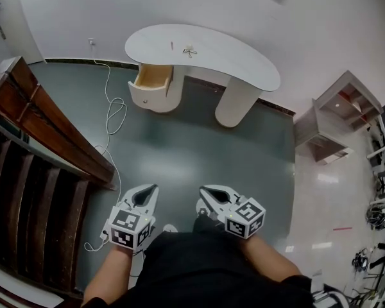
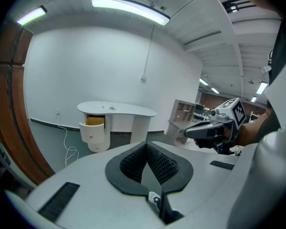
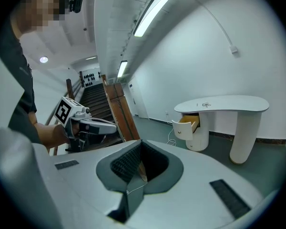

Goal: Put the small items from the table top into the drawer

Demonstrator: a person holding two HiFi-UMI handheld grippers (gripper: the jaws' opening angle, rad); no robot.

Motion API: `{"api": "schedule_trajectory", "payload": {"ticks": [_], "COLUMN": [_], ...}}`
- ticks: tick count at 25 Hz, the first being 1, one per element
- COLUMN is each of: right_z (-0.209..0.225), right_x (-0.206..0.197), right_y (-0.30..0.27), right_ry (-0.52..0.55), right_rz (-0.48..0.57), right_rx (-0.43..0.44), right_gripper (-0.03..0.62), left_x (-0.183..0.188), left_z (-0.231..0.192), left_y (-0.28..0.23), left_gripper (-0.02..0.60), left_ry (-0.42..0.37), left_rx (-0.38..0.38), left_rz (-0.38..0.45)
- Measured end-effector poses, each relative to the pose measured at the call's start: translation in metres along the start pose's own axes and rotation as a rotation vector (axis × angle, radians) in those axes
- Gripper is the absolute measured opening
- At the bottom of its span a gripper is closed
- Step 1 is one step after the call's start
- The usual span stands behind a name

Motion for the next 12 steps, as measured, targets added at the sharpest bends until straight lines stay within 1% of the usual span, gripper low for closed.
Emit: {"api": "schedule_trajectory", "payload": {"ticks": [7,10,12], "right_z": [0.018,0.034,0.048], "right_x": [0.01,0.016,0.023], "right_y": [-0.009,-0.014,-0.02], "right_ry": [-0.006,-0.01,-0.014], "right_rz": [0.024,0.036,0.047], "right_rx": [-0.026,-0.034,-0.038], "right_gripper": [0.0,0.0,0.0], "left_x": [-0.001,0.003,0.008], "left_z": [-0.004,-0.007,-0.015], "left_y": [-0.014,-0.024,-0.034], "left_gripper": [0.015,0.015,0.015], "left_ry": [0.019,0.013,0.011], "left_rx": [-0.014,-0.022,-0.012], "left_rz": [0.009,0.007,0.007]}}
Point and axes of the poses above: the fingertips, and each gripper's own axes: y backward along the fingers, z to its right, x out of its top, the point moved 3 cm from there along y, backward along the fingers, and after that the axes turned 6 degrees about z, right-handed, at the moved point
